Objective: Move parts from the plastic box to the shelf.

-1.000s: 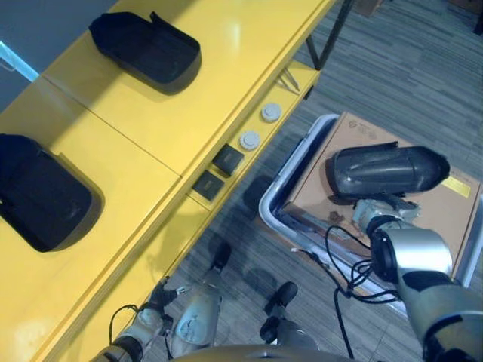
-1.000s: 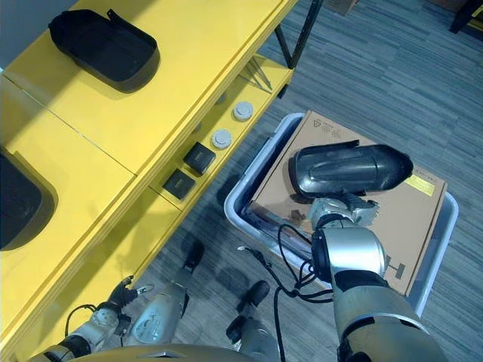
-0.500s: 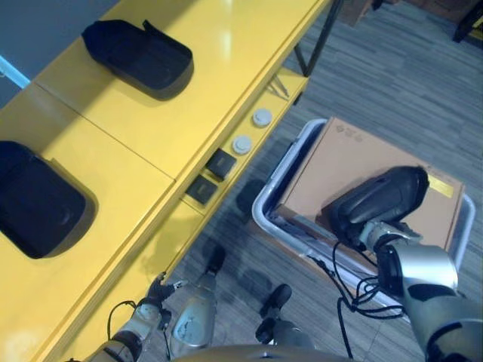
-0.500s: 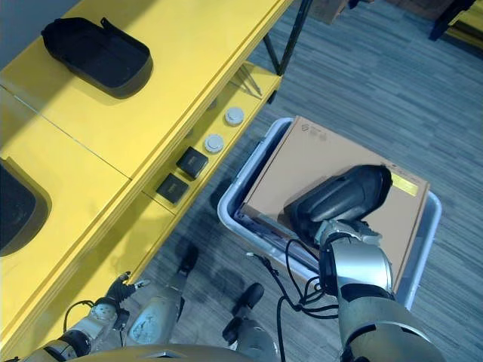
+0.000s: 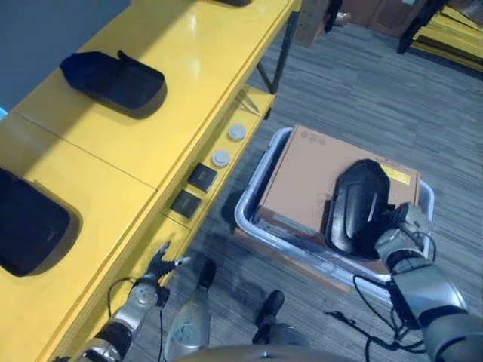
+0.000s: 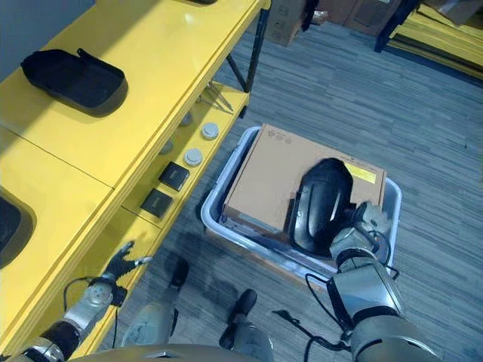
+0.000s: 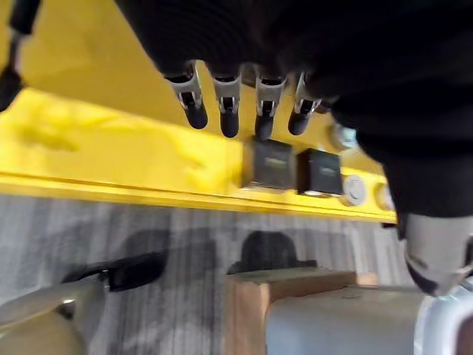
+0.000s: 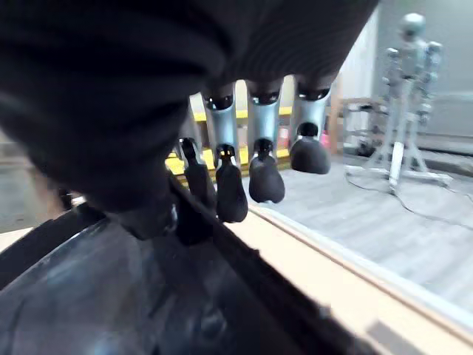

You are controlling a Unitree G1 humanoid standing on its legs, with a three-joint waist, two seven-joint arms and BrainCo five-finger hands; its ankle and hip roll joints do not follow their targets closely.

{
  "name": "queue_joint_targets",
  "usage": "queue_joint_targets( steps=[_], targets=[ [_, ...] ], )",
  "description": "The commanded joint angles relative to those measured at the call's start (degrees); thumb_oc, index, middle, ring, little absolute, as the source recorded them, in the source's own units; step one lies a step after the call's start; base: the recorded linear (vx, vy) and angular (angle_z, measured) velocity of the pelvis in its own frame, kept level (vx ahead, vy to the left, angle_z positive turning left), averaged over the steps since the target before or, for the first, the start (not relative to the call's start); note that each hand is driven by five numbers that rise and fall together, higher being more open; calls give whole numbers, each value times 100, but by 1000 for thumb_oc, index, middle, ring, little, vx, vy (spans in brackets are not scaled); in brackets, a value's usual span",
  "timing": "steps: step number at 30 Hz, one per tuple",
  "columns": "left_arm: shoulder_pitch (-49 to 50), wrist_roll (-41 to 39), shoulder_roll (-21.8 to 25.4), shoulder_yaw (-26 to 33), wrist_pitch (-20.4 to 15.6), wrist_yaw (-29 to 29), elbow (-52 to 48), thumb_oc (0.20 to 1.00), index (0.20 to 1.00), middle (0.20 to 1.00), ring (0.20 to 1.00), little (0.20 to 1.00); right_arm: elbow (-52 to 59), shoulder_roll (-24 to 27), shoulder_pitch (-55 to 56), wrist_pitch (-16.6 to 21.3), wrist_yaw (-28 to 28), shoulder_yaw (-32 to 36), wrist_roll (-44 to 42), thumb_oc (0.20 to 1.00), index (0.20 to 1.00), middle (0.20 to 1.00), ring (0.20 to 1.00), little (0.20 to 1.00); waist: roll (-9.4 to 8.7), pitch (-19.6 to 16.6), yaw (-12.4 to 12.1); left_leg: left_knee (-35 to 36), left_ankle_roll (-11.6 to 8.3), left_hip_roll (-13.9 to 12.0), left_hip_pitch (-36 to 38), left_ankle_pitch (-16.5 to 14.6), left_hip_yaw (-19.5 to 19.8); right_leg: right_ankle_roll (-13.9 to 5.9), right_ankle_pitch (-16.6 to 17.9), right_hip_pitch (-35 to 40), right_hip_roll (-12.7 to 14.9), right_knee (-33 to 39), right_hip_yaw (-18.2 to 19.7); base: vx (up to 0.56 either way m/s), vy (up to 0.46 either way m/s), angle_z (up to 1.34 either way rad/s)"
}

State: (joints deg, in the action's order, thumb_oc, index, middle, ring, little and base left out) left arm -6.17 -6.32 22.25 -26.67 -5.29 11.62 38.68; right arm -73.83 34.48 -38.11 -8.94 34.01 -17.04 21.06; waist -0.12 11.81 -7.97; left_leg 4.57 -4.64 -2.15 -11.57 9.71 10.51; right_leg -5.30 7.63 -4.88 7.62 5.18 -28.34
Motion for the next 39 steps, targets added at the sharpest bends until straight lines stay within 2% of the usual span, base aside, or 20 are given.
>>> queue_joint_targets(
  steps=[1, 6, 10, 13, 15, 16, 20, 24, 28, 39],
  targets=[
    [-247, 186, -68, -239, -262, -198, 167, 1000, 1000, 1000, 1000, 1000, 334, 425, -32, -13, -39, -501, 904, 200, 200, 200, 200, 200, -105, -184, -46, 43, 133, -139, 393, -982, -93, -204, -894, 252, 39, -18, 176, 51, -37, -20],
    [-599, 99, -244, -639, -216, -463, -254, 1000, 1000, 1000, 1000, 1000, 1335, 761, 183, 14, -250, -882, 1777, 200, 200, 200, 200, 200, -151, -507, 220, 42, 118, -218, 875, -1156, -308, -149, -1020, 574, -44, -18, 400, 73, -32, -32],
    [-827, -201, -424, -868, -184, -618, -370, 1000, 1000, 1000, 1000, 1000, 1706, 830, 278, 38, -354, -909, 1986, 200, 200, 200, 200, 200, -157, -643, 346, 43, 116, -227, 1059, -1195, -362, -132, -1057, 725, -51, -18, 429, 63, -29, -12],
    [-1057, -888, -712, -1021, -126, -727, -382, 1000, 1000, 1000, 1000, 1000, 2089, 828, 315, 24, -445, -950, 2126, 200, 200, 200, 200, 200, -144, -753, 479, 43, 107, -227, 1214, -1237, -424, -106, -1096, 850, -73, -18, 467, 67, -39, -8],
    [-1164, -1747, -1034, -1064, -45, -737, -315, 1000, 1000, 1000, 1000, 1000, 2410, 709, 377, -7, -526, -966, 2207, 200, 200, 200, 200, 200, -152, -830, 569, 43, 104, -238, 1344, -1279, -489, -85, -1122, 945, -98, -18, 513, 64, -50, -16],
    [-1171, -1757, -1038, -1064, -47, -739, -309, 1000, 1000, 1000, 1000, 1000, 2416, 713, 376, -11, -531, -966, 2209, 200, 200, 200, 200, 200, -148, -823, 567, 43, 103, -239, 1351, -1282, -492, -85, -1123, 952, -100, -18, 515, 32, -24, -13],
    [-1342, -2762, -1419, -1077, 78, -728, -80, 1000, 1000, 1000, 1000, 1000, 2507, 399, 264, -58, -576, -1102, 2215, 200, 200, 200, 200, 200, -145, -914, 660, 43, 100, -265, 1463, -1308, -560, -64, -1145, 1029, -128, -18, 591, 39, -29, -6],
    [-1640, -3373, -1595, -987, 150, -650, -57, 1000, 1000, 1000, 1000, 1000, 2853, 167, 156, -46, -533, -1177, 2174, 200, 200, 200, 200, 200, -141, -987, 748, 43, 98, -279, 1552, -1344, -615, -48, -1158, 1083, -154, -18, 664, 26, -20, -5],
    [-1978, -3726, -1667, -885, 201, -468, -117, 1000, 1000, 1000, 1000, 1000, 3506, 83, 125, 73, -585, -1300, 2231, 200, 200, 200, 200, 200, -148, -1051, 796, 43, 108, -282, 1651, -1385, -650, -39, -1179, 1154, -169, -18, 703, 17, -15, -11],
    [-2474, -4031, -1768, -909, 324, -326, 41, 1000, 1000, 1000, 1000, 1000, 4532, -218, 6, 283, -797, -1582, 2279, 200, 200, 200, 200, 200, -172, -1116, 798, 43, 143, -274, 1736, -1413, -732, -46, -1164, 1193, -158, -18, 786, 3, -1, -2]
  ],
)
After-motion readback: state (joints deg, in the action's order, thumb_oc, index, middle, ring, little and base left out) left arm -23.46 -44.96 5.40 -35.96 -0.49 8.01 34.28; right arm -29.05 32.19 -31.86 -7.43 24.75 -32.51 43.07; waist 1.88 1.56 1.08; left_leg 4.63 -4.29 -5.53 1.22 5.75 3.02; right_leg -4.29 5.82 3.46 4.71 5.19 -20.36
